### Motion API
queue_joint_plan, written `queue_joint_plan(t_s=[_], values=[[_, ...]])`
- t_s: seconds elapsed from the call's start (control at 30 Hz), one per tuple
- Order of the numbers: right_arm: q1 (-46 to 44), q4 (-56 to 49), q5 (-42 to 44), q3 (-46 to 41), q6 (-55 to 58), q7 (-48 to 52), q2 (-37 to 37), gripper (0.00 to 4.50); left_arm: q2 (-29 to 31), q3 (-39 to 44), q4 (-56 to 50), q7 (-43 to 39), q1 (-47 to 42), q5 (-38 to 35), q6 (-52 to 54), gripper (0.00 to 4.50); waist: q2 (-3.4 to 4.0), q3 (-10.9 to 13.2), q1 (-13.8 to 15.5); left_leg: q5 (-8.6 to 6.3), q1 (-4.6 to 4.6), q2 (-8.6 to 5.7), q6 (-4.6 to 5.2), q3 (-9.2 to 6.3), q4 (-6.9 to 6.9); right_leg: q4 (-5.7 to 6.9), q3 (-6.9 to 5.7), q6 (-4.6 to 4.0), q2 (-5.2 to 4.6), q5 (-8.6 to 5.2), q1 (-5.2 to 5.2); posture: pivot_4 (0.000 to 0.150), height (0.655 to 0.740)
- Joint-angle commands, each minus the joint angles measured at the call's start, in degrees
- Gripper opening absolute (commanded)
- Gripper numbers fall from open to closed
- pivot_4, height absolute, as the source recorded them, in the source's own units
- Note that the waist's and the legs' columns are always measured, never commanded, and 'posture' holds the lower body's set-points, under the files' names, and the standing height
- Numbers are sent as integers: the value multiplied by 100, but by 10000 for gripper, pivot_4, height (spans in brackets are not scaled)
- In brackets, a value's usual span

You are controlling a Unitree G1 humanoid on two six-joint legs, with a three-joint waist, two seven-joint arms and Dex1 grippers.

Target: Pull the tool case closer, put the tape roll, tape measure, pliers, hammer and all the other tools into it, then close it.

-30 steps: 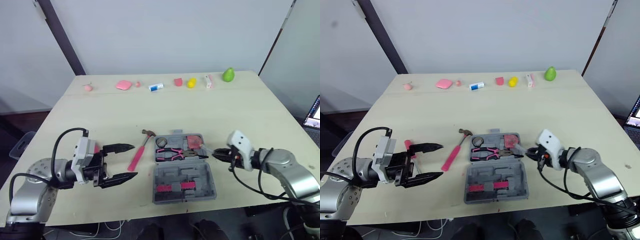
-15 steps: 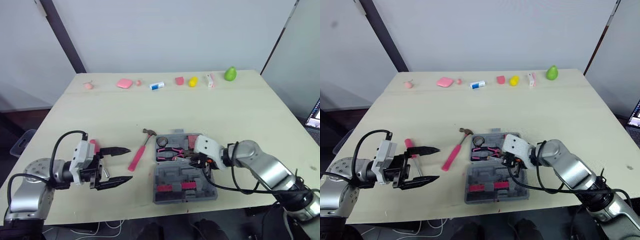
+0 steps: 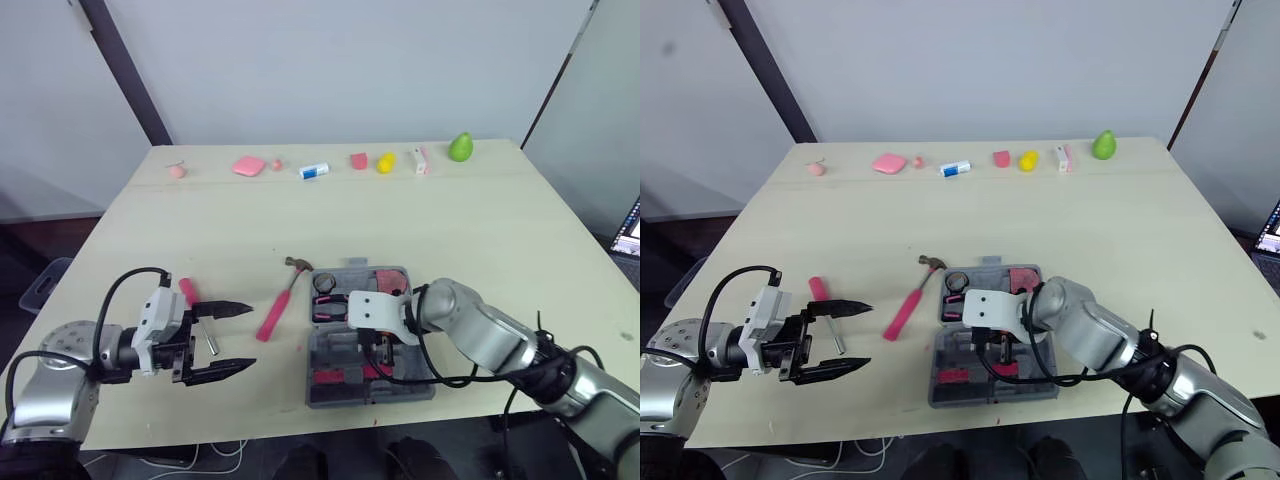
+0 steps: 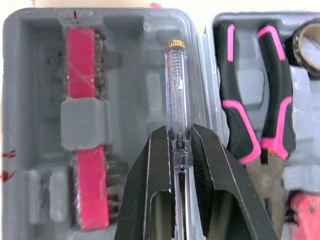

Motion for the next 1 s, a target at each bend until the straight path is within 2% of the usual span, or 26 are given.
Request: queue_joint_plan(t_s=[0.03, 0.23, 0.73, 0.93, 1.0], values=[[-186, 123, -235, 105, -156, 12, 119, 717, 83, 22, -12, -24, -73, -44, 38, 45000, 0, 0, 1, 0, 0, 0, 0, -1, 0, 0, -1, 0, 0, 0, 0, 1500, 7400], [-282, 433, -545, 280, -504, 93, 197, 717, 79, -57, 109, 9, -263, -17, 163, 45000, 0, 0, 0, 0, -1, -1, 0, -3, 0, 1, -3, 0, -1, 0, 0, 1500, 7400], [-28, 769, -701, -11, -970, -28, 512, 717, 33, -168, 214, 22, -387, 9, 129, 45000, -1, -1, -4, 0, -2, -2, -1, -6, 1, 6, -7, -1, 0, 1, 0, 1500, 7400], [8, 618, -520, -336, -893, 96, 621, 26313, 29, -174, 224, 21, -388, 8, 136, 45000, -1, -1, -2, 1, -1, -2, -1, -7, 9, 13, -8, -2, 1, 2, 0, 1500, 7400], [18, 546, -465, -473, -823, 115, 662, 26313, 29, -175, 233, 19, -394, 6, 138, 45000, -2, -1, 0, 1, -2, -2, -1, -6, 12, 13, -7, -1, 0, 2, 1, 1500, 7400]])
